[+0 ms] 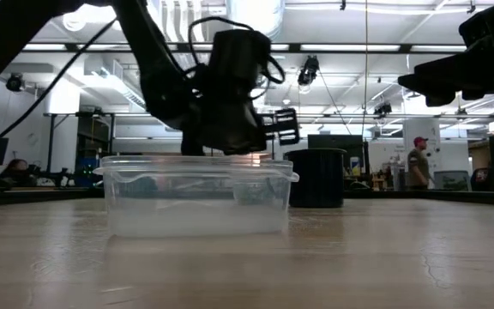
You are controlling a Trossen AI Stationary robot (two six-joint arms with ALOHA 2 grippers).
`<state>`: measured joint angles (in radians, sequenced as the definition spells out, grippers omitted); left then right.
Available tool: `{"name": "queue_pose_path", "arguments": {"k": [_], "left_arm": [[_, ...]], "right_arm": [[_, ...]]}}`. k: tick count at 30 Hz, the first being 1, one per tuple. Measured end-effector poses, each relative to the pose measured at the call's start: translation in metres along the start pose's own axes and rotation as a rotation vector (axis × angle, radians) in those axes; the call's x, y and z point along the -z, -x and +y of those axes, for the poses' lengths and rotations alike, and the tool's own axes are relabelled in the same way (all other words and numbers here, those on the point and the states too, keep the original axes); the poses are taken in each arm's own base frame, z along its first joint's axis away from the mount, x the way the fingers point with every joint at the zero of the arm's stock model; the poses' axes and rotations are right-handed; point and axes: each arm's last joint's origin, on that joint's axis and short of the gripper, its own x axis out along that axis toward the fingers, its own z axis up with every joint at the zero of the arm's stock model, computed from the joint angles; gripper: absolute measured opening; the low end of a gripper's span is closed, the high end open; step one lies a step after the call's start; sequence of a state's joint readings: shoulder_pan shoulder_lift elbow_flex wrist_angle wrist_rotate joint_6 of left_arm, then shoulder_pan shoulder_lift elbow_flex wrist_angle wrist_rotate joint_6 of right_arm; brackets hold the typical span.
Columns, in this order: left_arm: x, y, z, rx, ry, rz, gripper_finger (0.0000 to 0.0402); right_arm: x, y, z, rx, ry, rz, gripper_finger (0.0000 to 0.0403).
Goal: Pick and place Stevia / Truvia into bins
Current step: Put the stevia packet into the top transparent container
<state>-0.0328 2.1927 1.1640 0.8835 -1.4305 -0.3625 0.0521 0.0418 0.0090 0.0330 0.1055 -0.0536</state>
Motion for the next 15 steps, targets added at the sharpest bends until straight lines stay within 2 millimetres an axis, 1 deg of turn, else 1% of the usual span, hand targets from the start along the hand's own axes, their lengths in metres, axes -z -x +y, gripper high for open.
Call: {"name": "queue_pose_path", "arguments": {"k": [2,7,15], "left_arm": [[0.005,0.001,-0.009,-0.012,0.011,-0.007,0.0],[0.013,0.002,-0.021,-0.074,0.027,-0.033,0.0],[0.017,0.001,-0.02,-0.093,0.047,-0.04,0.0]], "right_arm": [[0.0,0.0,0.0,0.0,0.0,0.0,0.0221],[0.0,0.0,0.0,0.0,0.0,0.0,0.0221],[0.0,0.0,0.0,0.0,0.0,0.0,0.0221]]}}
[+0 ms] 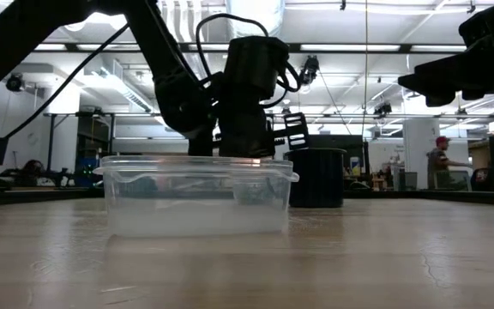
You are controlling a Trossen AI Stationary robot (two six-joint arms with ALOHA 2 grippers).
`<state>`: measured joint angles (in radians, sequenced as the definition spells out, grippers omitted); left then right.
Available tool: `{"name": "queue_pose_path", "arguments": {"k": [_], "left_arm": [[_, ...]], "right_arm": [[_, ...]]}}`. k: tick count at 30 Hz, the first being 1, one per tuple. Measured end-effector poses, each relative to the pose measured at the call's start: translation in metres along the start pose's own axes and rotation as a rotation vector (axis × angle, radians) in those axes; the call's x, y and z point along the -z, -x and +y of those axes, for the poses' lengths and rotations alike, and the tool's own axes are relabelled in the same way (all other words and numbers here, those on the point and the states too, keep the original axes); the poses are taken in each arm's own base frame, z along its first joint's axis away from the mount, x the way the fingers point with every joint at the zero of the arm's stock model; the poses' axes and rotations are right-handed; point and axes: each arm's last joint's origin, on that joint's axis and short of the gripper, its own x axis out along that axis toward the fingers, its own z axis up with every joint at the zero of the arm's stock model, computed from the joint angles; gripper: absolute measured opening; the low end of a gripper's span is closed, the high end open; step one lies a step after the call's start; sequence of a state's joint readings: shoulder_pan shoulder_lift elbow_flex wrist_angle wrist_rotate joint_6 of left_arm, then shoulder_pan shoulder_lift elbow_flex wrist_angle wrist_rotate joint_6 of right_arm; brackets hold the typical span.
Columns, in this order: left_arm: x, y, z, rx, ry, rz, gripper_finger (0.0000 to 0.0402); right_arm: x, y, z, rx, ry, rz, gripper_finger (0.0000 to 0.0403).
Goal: Pick and place Stevia / Truvia into bins
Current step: Put the stevia packet into the top transparent container
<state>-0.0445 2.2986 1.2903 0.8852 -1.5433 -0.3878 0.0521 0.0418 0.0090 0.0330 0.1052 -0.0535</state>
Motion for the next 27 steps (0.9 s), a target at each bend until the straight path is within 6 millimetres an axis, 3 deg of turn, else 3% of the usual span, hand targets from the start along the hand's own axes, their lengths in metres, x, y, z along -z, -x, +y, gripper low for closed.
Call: {"name": "queue_pose_path", "arguments": {"k": [10,27], "left_arm": [[0.0,-0.01,-0.002,0.094,-0.01,0.04,0.0003],[-0.001,-0.014,-0.003,0.11,-0.028,0.047,0.0061]], "right_arm": [[0.0,0.0,0.0,0.001,0.0,0.0,0.0221],[0.0,0.0,0.0,0.001,0.0,0.0,0.0221]]}}
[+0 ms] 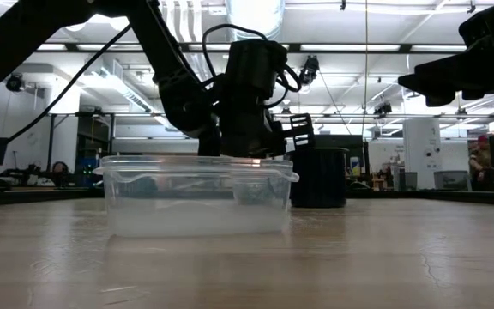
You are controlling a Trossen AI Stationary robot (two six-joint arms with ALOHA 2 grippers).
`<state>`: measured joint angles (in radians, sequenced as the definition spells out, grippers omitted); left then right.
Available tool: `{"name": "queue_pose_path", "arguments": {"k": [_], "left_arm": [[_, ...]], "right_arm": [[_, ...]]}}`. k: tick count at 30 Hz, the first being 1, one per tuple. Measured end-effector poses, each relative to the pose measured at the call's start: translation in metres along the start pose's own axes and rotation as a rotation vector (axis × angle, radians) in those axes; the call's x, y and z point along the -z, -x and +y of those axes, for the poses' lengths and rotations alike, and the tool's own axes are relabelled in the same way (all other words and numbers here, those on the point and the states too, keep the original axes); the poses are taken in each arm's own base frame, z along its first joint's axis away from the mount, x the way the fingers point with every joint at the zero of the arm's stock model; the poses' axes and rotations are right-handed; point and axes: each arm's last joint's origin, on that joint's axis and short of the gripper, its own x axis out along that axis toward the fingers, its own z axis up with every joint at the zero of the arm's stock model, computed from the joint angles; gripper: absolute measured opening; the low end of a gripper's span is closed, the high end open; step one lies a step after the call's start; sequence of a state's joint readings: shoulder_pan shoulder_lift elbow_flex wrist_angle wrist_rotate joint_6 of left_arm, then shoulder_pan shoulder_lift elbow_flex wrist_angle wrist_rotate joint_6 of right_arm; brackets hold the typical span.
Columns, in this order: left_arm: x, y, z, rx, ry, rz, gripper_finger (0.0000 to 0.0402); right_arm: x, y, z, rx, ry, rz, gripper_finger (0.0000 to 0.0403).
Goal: Pick and place Stevia / Truvia into bins
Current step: Put the stevia packet into the top transparent container, then return to Home Position
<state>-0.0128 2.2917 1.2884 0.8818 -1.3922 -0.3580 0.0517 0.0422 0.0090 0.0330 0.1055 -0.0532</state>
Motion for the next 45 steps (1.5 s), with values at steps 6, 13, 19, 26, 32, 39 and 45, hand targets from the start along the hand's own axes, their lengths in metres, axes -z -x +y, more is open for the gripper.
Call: {"name": "queue_pose_path", "arguments": {"k": [6,13,19,26,32,39,45], "left_arm": [[0.0,0.0,0.0,-0.001,0.0,0.0,0.0105],[-0.002,0.0,-0.001,-0.001,0.002,-0.001,0.0152],[-0.007,0.0,-0.002,0.005,-0.006,0.0,0.0162],[-0.035,0.003,-0.007,0.016,-0.097,-0.011,0.0163],[-0.049,0.013,-0.016,0.515,-0.322,0.025,0.0163],[-0.052,0.037,-0.019,1.851,-0.254,-0.003,0.0163],[-0.048,0.026,-0.012,1.702,-0.196,0.129,0.0162]], "right_arm": [[0.0,0.0,0.0,0.0,0.0,0.0,0.0221],[0.0,0.0,0.0,0.0,0.0,0.0,0.0221],[0.0,0.0,0.0,0.0,0.0,0.0,0.0221],[0.0,0.0,0.0,0.0,0.0,-0.001,0.0221],[0.0,0.0,0.0,0.0,0.0,-0.001,0.0221],[0.0,0.0,0.0,-0.001,0.0,-0.002,0.0221],[0.0,0.0,0.0,0.0,0.0,-0.001,0.0221]]}}
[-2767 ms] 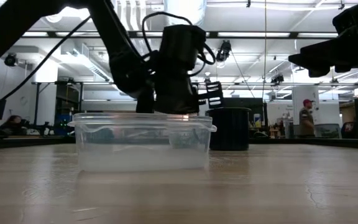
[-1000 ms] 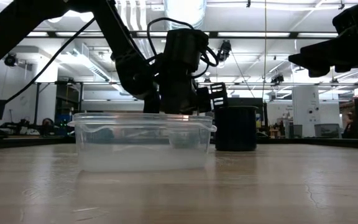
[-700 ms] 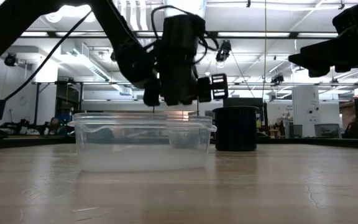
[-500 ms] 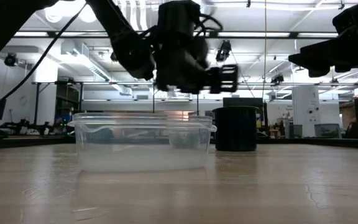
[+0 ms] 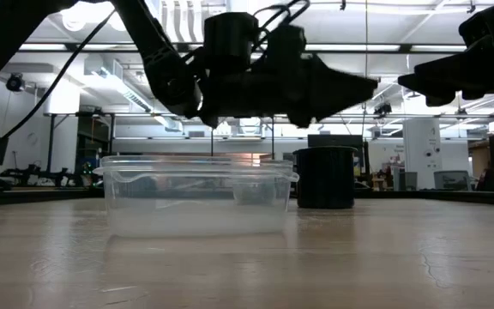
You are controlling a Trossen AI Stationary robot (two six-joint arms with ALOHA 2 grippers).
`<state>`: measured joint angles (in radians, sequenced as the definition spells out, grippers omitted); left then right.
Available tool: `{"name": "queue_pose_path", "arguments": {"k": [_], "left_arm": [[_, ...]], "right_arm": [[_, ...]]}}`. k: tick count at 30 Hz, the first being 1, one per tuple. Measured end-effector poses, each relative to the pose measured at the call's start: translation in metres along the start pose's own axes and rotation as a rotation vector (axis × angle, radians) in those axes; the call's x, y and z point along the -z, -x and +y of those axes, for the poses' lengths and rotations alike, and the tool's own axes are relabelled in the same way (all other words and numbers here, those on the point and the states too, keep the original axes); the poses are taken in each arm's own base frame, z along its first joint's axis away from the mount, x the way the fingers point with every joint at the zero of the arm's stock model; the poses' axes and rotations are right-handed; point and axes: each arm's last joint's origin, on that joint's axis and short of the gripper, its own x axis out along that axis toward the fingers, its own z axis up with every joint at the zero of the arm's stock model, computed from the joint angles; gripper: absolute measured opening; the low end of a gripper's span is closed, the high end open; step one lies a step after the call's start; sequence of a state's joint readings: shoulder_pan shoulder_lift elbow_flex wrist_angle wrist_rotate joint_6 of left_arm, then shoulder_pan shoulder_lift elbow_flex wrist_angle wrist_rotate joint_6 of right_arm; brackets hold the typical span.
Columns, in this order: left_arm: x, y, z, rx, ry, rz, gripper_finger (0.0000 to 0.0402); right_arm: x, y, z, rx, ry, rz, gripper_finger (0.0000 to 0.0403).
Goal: Pick and place Stevia / Truvia into bins
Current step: Return to Home Position
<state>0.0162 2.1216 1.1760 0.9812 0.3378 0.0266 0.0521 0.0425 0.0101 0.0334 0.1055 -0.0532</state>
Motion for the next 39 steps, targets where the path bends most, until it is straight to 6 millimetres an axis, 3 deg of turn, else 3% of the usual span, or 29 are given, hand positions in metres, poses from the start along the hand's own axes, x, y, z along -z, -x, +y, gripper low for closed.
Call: {"name": "queue_pose_path", "arguments": {"k": [6,14,26,31,39], "left_arm": [[0.006,0.004,0.006,-0.29,0.018,0.023,0.0162],[-0.004,0.004,0.005,-0.292,0.016,-0.005,0.0162],[0.008,0.014,0.001,-0.284,0.006,0.086,0.0162],[0.004,0.051,-0.008,-0.292,-0.003,0.04,0.0162],[-0.014,0.149,-0.038,-0.445,-0.028,-0.091,0.0162]], "right_arm": [[0.0,0.0,0.0,0.0,0.0,0.0,0.0221],[0.0,0.0,0.0,0.0,0.0,0.001,0.0221],[0.0,0.0,0.0,0.0,0.0,0.001,0.0221],[0.0,0.0,0.0,0.0,0.0,0.0,0.0221],[0.0,0.0,0.0,0.0,0.0,0.0,0.0221]]}}
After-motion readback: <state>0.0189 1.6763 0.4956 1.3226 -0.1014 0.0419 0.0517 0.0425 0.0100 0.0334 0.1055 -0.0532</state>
